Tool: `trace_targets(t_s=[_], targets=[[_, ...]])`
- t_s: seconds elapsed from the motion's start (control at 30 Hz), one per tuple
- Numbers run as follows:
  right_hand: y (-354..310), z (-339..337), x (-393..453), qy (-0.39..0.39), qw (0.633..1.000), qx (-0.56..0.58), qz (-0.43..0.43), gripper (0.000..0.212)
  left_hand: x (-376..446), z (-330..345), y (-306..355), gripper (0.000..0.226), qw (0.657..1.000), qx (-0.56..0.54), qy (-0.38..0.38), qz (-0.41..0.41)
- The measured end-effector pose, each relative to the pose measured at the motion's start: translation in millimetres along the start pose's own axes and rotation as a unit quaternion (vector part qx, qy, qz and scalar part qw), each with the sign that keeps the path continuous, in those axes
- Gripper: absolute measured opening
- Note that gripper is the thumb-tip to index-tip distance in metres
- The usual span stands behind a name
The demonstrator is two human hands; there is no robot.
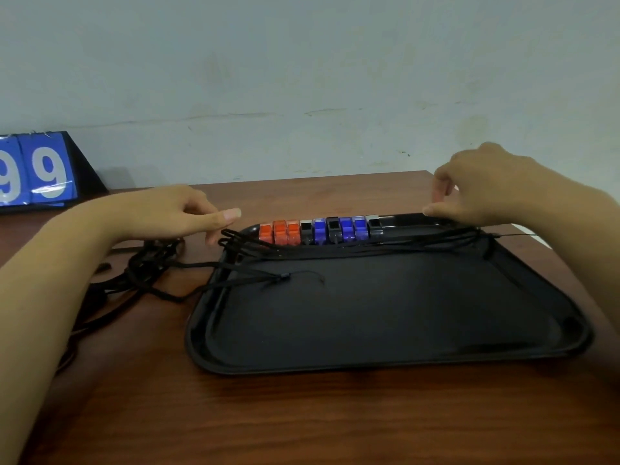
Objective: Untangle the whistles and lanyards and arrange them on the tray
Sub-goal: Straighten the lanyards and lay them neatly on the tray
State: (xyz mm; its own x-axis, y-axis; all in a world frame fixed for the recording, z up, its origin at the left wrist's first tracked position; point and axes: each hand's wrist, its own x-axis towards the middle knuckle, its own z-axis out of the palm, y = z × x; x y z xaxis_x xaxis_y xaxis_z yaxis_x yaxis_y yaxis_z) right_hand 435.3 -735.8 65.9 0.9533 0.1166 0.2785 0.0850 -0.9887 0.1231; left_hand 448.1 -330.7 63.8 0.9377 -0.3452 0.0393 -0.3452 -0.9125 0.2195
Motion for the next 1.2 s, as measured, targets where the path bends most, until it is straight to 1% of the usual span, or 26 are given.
trace_targets(t_s=[0.07,0.13,0.2,0.3,0.37,0.5,0.57,0.63,0.7,0.77,0.83,0.97,1.1,1.2], targets=[[-8.0,-4.0,-2.9,0.045,0.998,0.03,-0.038,0.022,-1.8,-0.3,12.4,0.067,0.999,-0.006,0.015,0.041],[-17.5,-4.5,-4.7,0.058,0.994,0.05,-0.082,0.022,-3.1,6.9,29.0,0.05,0.996,-0.005,-0.016,0.083],[-27.7,-2.8,-5.9,0.048,0.99,0.061,-0.12,0.025,-1.9,12.6,38.1,0.036,0.993,0.01,-0.054,0.103],[-39.1,1.6,-8.5,0.032,0.982,0.08,-0.166,0.029,-1.2,12.5,39.9,0.034,0.991,0.011,-0.085,0.107],[-44.0,2.7,-11.3,0.031,0.977,0.097,-0.188,0.024,-2.9,12.9,41.4,0.031,0.989,0.004,-0.101,0.106],[-52.6,1.3,-16.4,0.041,0.966,0.122,-0.223,0.024,-3.3,20.4,48.5,0.018,0.983,0.014,-0.126,0.131],[-58.9,-0.2,-19.4,0.046,0.959,0.13,-0.249,0.026,-4.0,22.1,51.3,0.014,0.982,0.011,-0.109,0.151],[-65.6,-1.9,-21.8,0.057,0.95,0.138,-0.274,0.03,-4.3,23.1,57.3,0.01,0.981,-0.009,-0.053,0.187],[-71.2,-2.8,-25.1,0.063,0.94,0.17,-0.288,0.03,-4.5,27.0,69.0,0.008,0.975,-0.049,0.004,0.218],[-77.2,-1.7,-28.5,0.063,0.93,0.206,-0.298,0.027,-5.1,33.7,80.7,0.006,0.969,-0.077,0.029,0.234],[-82.0,0.7,-29.7,0.056,0.926,0.209,-0.308,0.025,-5.5,41.3,87.4,0.005,0.966,-0.072,0.036,0.247],[-83.1,7.8,-28.2,0.036,0.933,0.178,-0.311,0.022,-2.1,49.0,87.7,0.001,0.965,-0.073,0.04,0.25],[-80.9,8.9,-26.4,0.038,0.94,0.157,-0.299,0.025,2.9,50.9,88.0,0.009,0.966,-0.076,0.049,0.24],[-81.4,8.3,-26.4,0.037,0.942,0.149,-0.299,0.017,3.2,50.2,88.3,0.017,0.967,-0.074,0.054,0.238]])
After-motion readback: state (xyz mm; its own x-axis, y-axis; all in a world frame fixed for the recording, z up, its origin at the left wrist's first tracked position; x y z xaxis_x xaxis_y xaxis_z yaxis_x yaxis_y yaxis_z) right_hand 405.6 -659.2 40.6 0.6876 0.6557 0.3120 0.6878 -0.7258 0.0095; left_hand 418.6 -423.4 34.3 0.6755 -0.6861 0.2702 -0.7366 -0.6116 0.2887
